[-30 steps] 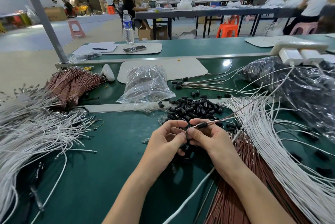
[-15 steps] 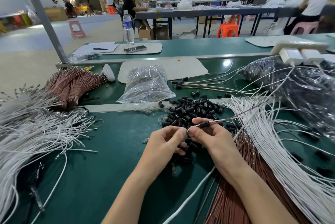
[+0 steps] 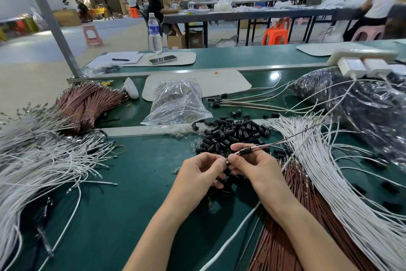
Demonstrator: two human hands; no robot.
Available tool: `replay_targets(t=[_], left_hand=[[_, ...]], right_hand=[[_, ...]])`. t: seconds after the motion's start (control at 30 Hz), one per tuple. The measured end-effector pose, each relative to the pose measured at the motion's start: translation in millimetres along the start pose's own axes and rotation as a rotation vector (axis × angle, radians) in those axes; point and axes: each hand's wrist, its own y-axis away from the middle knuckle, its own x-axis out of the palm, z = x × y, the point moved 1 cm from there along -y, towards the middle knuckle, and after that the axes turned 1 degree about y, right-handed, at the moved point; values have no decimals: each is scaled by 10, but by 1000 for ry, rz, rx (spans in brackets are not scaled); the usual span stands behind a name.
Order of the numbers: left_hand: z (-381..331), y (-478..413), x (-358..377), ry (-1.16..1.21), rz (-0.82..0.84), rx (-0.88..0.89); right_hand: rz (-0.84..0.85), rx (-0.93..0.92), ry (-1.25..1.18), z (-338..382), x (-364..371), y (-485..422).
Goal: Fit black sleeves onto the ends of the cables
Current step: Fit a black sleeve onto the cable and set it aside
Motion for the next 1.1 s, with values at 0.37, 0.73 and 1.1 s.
replay_targets(t=[0.37, 0.73, 1.1], left_hand=[[3, 6, 35, -43, -38, 65], [-35, 57, 55, -89, -82, 118], [-120, -425, -442, -1030, -249, 25]], right_hand=[[38, 45, 5, 36, 20, 21], [31, 65, -25, 67, 34, 33], [-10, 184, -289, 82, -46, -17]])
